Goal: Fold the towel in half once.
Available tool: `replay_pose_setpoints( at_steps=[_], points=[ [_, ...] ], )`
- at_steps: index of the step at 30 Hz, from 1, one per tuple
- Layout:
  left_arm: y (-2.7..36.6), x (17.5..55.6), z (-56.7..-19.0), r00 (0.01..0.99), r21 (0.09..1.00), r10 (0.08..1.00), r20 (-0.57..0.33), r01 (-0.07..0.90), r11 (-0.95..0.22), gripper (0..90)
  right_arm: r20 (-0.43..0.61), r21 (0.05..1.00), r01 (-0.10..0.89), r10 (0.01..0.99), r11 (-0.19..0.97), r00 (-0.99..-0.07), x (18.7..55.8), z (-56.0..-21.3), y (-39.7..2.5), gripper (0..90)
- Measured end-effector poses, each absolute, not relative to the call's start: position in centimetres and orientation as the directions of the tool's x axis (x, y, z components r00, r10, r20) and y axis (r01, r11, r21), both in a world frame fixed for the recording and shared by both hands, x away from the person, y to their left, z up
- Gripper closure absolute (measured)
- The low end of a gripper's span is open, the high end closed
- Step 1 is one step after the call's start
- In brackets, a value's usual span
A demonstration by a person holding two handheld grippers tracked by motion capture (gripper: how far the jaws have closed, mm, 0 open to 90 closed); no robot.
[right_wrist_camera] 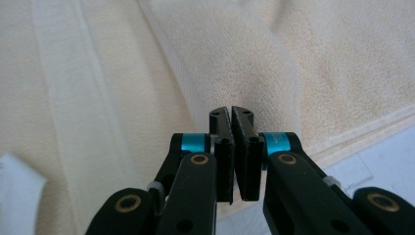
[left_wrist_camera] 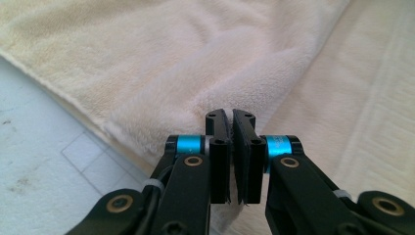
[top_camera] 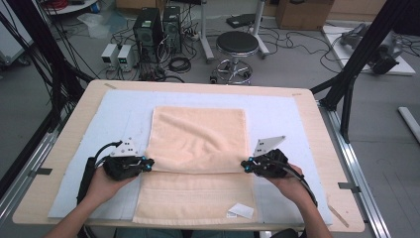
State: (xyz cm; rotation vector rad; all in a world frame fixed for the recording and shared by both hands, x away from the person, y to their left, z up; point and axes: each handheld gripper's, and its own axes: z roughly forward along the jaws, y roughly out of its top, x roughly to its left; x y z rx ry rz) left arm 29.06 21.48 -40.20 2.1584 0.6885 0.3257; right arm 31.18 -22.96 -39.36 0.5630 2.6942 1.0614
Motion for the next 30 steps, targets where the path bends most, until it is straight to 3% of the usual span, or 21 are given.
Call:
replay_pose_setpoints(
  at_steps=[11, 26, 28, 30],
  points=[
    [22.2, 22.9, -39.9, 0.845, 0.775, 0.534, 0.031, 0.317, -0.547, 85.3, -0.013, 0.704, 0.241, 0.351, 0.668, -0.936, 25.9, -39.3, -23.4, 88.3],
    [21.6, 19.6, -40.4, 0.882, 0.744, 0.469, 0.05, 0.28, -0.606, 85.3, 0.038, 0.685, 0.224, 0.273, 0.693, -0.961, 22.1, -40.2, -23.7, 88.1],
    [21.7, 19.9, -40.2, 0.881, 0.759, 0.472, 0.036, 0.283, -0.586, 81.7, 0.061, 0.691, 0.237, 0.271, 0.683, -0.961, 22.4, -40.5, -23.9, 81.3],
    [21.8, 20.3, -40.2, 0.872, 0.767, 0.488, 0.03, 0.294, -0.571, 71.6, 0.095, 0.714, 0.268, 0.29, 0.646, -0.952, 22.9, -40.3, -24.3, 73.6]
  ],
)
